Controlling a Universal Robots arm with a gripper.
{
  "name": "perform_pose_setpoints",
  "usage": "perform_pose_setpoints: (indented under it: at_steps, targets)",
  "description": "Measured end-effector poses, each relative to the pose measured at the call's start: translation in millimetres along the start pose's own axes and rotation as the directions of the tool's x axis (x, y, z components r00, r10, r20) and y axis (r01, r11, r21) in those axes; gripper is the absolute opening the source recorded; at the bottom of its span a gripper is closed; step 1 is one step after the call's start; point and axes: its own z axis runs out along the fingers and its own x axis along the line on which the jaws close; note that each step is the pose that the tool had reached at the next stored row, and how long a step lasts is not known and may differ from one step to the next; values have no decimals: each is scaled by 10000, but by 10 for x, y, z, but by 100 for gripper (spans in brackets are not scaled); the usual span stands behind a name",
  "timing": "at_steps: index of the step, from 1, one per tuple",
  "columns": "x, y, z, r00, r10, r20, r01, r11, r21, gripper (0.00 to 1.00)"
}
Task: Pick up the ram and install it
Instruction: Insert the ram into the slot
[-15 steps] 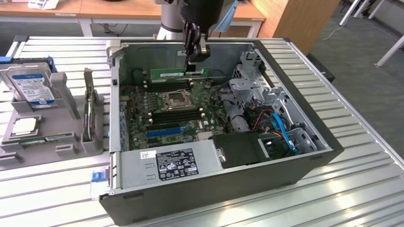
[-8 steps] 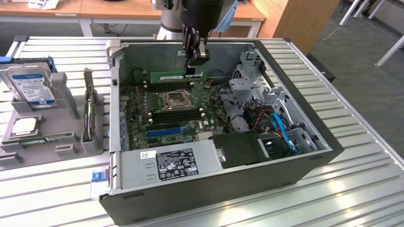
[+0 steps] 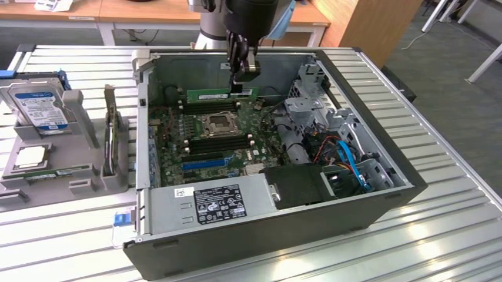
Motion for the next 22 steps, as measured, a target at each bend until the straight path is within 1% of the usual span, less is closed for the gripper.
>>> perform_pose_setpoints:
  at_steps: [8, 11, 22]
  targets:
    - [0, 0, 1, 10000, 0, 0, 0, 10000, 0, 12]
    - [0, 0, 15, 10000, 1, 3, -1, 10000, 1, 12]
    - [4, -5, 162, 10000, 11, 0, -11, 10000, 0, 12]
